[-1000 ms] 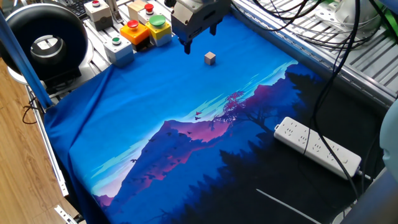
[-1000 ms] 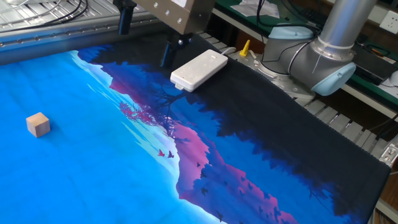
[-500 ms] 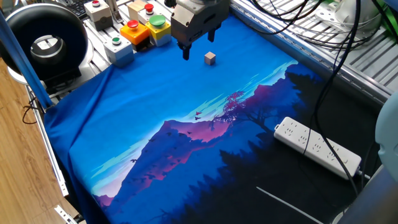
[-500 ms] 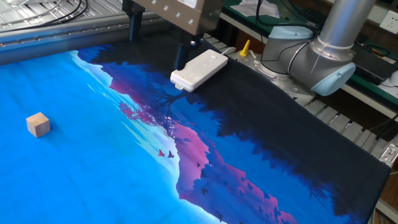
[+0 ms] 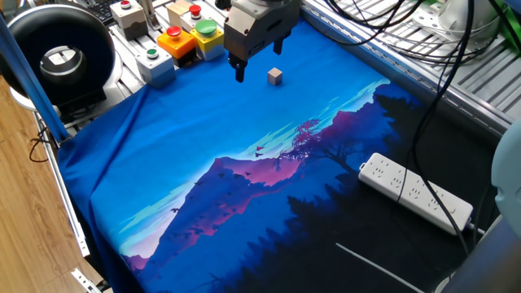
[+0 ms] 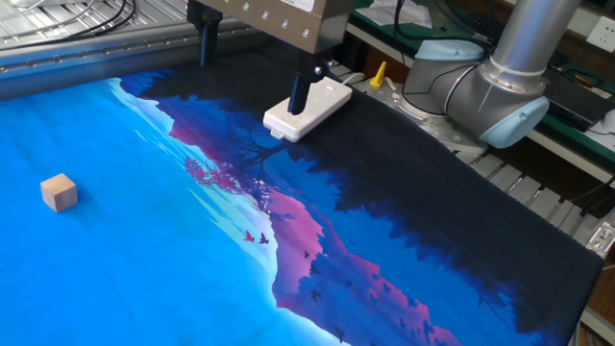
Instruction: Pick up the small block on the left and move it to the right
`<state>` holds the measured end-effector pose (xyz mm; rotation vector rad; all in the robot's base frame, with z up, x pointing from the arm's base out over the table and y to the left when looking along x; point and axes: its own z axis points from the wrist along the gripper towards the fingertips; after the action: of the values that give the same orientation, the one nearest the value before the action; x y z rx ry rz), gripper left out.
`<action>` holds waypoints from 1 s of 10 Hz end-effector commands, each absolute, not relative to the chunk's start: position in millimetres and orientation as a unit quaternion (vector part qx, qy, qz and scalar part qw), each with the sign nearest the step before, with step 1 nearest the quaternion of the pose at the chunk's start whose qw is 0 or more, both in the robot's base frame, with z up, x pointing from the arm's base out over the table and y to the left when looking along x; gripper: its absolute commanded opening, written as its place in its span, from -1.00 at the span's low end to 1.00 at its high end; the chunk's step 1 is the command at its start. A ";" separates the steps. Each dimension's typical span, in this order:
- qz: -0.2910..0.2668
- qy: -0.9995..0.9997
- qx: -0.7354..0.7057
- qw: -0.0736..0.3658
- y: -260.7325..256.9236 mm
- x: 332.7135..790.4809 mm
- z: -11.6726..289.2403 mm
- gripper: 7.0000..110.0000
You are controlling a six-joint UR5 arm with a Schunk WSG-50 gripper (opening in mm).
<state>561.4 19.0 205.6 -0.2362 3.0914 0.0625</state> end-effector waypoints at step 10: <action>-0.084 0.982 -0.162 0.040 -21.1 586.0 207.7 -1.00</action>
<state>571.5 -23.2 204.6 -0.3177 3.0692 -0.2238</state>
